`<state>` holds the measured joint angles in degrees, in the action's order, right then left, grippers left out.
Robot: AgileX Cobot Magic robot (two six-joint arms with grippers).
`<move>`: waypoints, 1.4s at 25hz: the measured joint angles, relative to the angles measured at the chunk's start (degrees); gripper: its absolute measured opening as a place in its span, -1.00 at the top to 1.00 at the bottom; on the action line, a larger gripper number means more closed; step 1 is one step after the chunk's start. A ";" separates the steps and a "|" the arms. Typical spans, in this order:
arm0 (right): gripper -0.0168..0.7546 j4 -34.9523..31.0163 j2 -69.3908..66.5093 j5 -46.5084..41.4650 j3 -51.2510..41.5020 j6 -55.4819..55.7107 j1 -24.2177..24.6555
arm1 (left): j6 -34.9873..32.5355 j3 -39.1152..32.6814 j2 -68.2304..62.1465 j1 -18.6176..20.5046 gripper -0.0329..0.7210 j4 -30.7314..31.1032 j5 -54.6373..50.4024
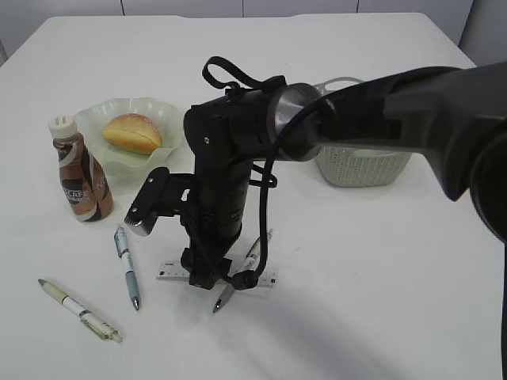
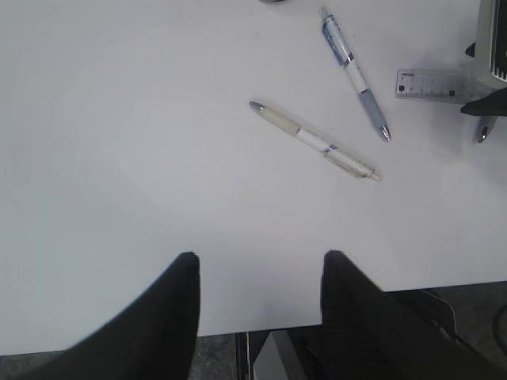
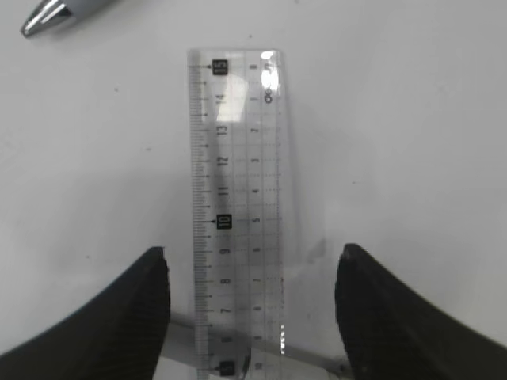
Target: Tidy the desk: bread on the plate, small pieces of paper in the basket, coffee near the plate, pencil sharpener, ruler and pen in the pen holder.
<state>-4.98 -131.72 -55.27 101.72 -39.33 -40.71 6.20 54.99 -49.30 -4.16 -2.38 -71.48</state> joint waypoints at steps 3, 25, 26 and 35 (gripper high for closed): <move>-0.37 0.00 0.00 0.00 0.00 0.00 0.00 | 0.00 0.00 0.00 0.00 -0.04 -0.10 0.00; -0.31 0.00 -0.02 -1.63 0.00 0.00 0.00 | 0.00 0.00 0.00 0.00 -0.03 -0.10 0.00; -0.31 0.00 -0.02 -1.63 0.00 -0.11 0.00 | 0.00 0.00 0.00 0.00 -0.03 -0.10 0.00; -0.31 0.00 -0.12 -1.53 0.00 -0.09 0.00 | 0.00 0.00 0.34 0.00 -0.03 -0.10 0.00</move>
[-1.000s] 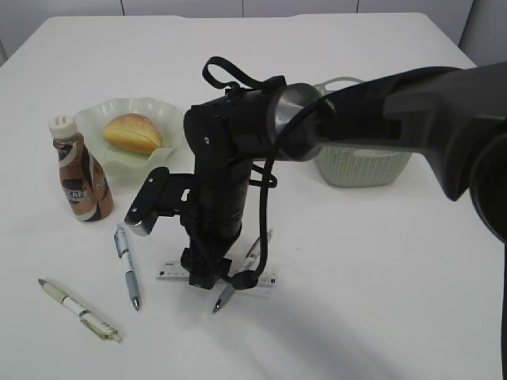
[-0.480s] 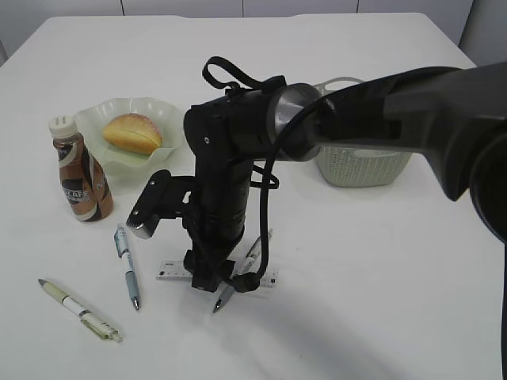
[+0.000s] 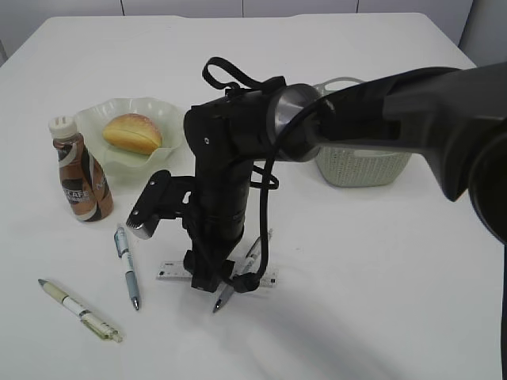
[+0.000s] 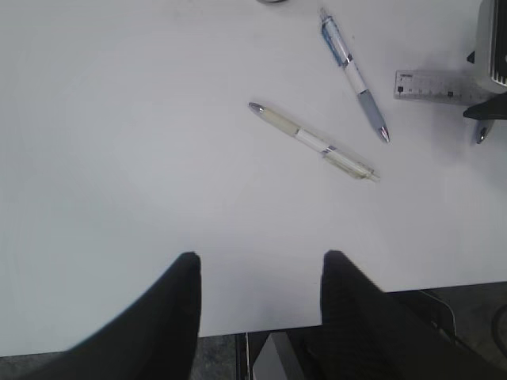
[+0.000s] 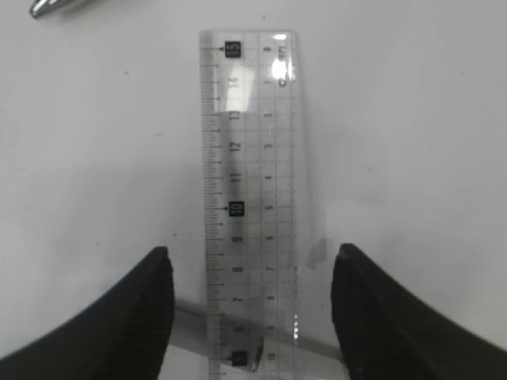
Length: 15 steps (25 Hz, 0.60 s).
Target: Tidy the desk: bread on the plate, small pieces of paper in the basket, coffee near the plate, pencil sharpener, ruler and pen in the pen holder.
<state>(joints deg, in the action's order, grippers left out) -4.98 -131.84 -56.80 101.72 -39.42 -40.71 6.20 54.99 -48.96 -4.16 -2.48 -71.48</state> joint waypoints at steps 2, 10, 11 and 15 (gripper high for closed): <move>-0.31 0.00 -0.34 0.00 0.00 0.00 0.00 | 0.00 0.00 0.13 0.00 -0.03 0.00 0.00; -0.31 0.00 -1.48 -0.32 0.00 0.00 0.00 | 0.00 0.00 0.47 0.00 -0.03 0.00 -0.03; -0.31 0.00 -1.49 -0.32 0.00 0.00 0.00 | 0.00 0.00 0.47 0.00 -0.03 0.00 -0.03; -0.31 -0.21 -2.08 -0.32 0.21 0.00 0.00 | 0.00 0.00 0.47 0.00 -0.03 0.00 -0.03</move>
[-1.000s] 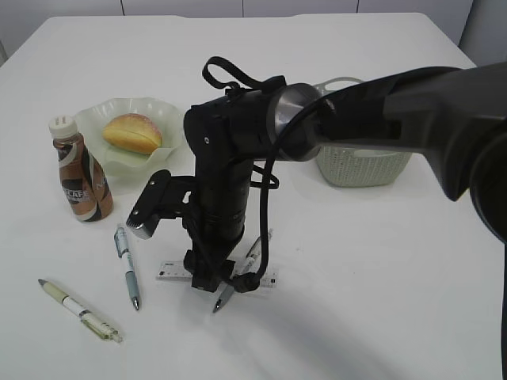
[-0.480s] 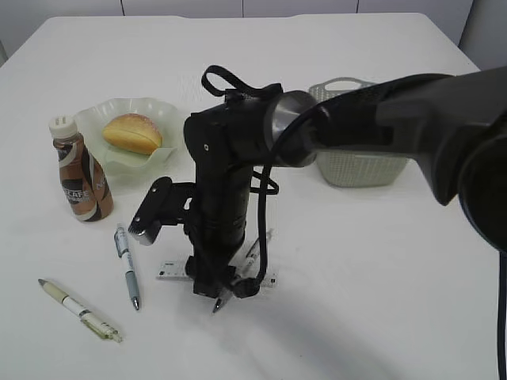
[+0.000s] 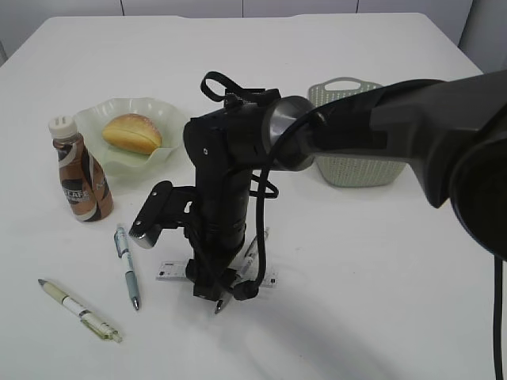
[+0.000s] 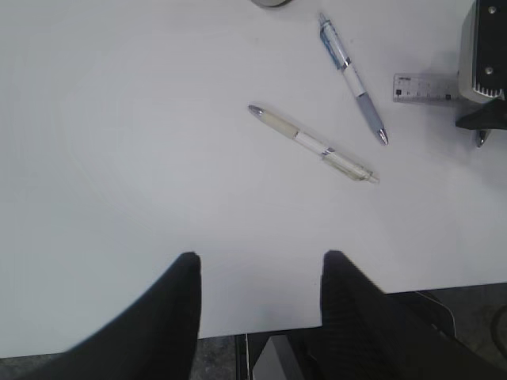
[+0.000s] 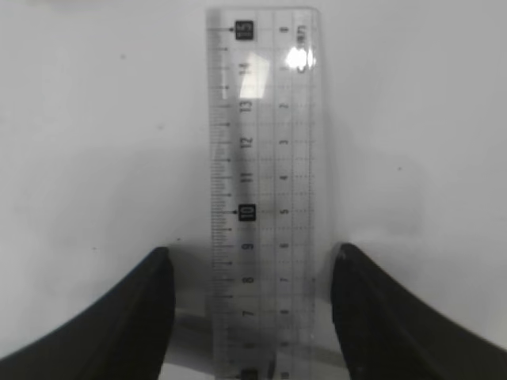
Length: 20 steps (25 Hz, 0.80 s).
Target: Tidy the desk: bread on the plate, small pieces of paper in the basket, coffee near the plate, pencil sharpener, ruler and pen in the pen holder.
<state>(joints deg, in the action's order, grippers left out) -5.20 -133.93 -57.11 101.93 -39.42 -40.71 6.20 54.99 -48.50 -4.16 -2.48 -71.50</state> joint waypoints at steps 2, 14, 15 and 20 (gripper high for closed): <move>-0.31 0.00 0.00 0.00 0.00 0.00 0.00 | 0.00 0.00 0.00 0.00 -0.03 0.00 0.00; 0.23 0.00 0.00 -0.12 0.12 -0.75 0.00 | 0.00 0.00 0.00 0.00 -0.03 0.00 0.00; 0.26 0.00 0.00 -0.12 0.12 -0.75 0.00 | 0.00 0.00 0.00 0.00 -0.03 0.00 0.00; 0.29 0.00 0.00 -0.37 0.12 -0.99 0.00 | 0.00 0.00 0.00 0.00 -0.03 0.00 0.00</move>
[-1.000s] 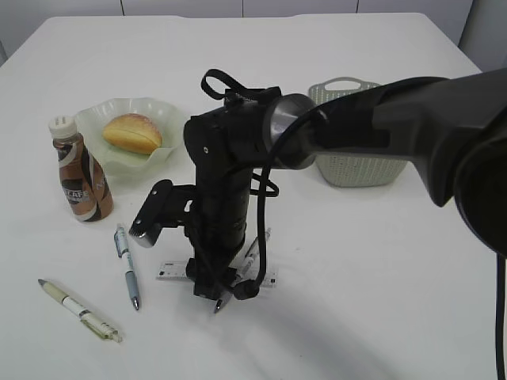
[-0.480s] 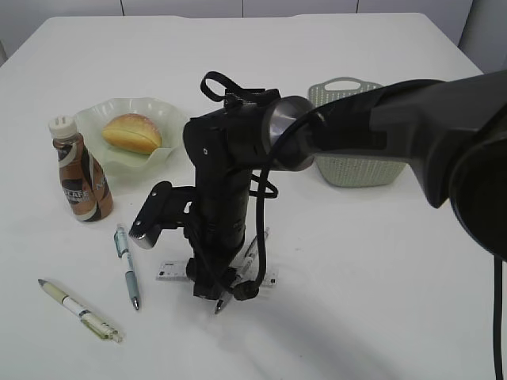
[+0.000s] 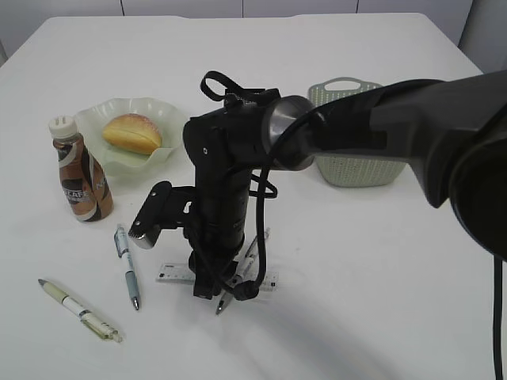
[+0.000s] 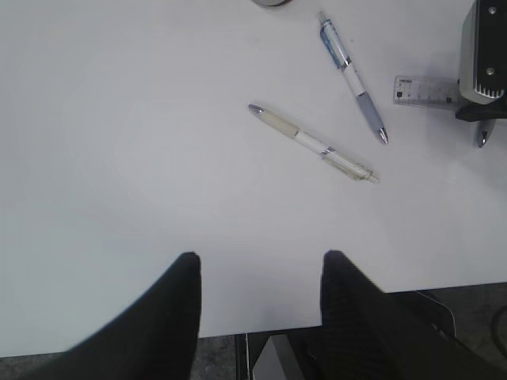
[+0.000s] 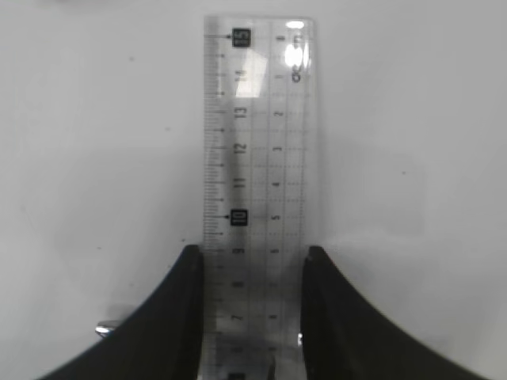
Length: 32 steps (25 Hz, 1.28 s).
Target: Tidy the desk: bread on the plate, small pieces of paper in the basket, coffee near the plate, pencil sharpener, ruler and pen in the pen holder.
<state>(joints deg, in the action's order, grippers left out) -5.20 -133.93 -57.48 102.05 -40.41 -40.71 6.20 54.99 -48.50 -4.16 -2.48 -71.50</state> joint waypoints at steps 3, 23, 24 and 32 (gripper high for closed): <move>0.29 0.10 -0.34 -1.88 1.08 0.88 0.00 | 0.00 0.00 0.00 0.00 -0.03 0.00 0.00; 0.30 3.17 -1.24 -12.49 17.47 20.80 0.00 | 0.00 0.00 0.00 0.00 -0.03 0.00 0.00; 0.30 4.03 -1.24 -12.49 17.62 22.02 0.00 | 0.00 0.00 0.00 0.00 -0.03 0.00 0.00; 0.30 5.20 0.11 -12.63 17.87 27.96 0.00 | 0.00 0.00 0.00 0.00 -0.03 -0.22 0.00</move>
<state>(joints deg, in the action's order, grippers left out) 0.00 -133.82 -70.11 119.92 -12.45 -40.71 6.20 54.99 -48.50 -4.16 -2.70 -71.50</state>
